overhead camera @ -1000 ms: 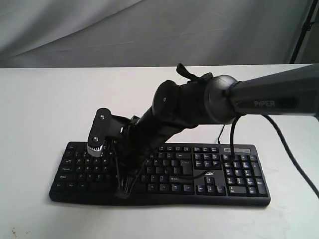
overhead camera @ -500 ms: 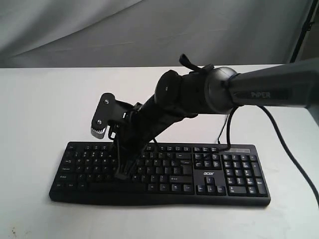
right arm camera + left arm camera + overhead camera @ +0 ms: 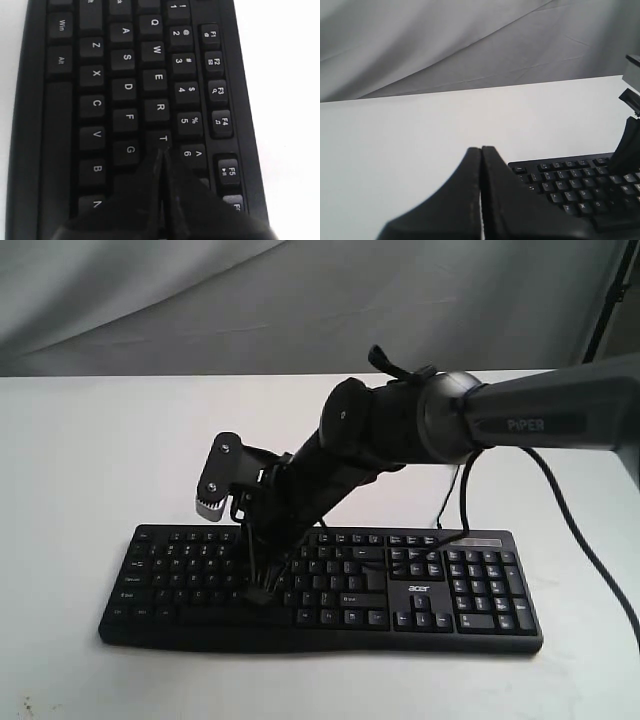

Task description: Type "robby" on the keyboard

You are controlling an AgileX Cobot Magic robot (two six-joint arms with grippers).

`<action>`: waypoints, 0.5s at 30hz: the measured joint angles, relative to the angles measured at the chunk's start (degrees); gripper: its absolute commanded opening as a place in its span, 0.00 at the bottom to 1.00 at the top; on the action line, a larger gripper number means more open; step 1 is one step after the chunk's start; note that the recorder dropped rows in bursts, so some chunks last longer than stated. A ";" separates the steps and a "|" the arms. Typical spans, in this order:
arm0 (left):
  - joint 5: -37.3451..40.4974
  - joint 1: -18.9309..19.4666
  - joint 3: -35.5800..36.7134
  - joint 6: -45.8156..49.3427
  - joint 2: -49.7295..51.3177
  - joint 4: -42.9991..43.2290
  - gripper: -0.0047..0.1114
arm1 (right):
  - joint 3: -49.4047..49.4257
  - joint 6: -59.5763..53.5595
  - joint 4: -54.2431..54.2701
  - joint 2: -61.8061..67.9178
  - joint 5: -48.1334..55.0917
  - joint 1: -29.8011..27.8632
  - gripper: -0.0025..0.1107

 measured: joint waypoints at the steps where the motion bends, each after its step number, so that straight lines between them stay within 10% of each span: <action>1: 0.00 0.00 0.00 0.00 0.00 0.00 0.04 | 0.00 -0.07 0.00 0.00 0.10 0.00 0.02; 15: 0.00 0.00 0.00 0.00 0.00 0.00 0.04 | 0.00 -3.94 2.29 0.86 -0.17 0.00 0.02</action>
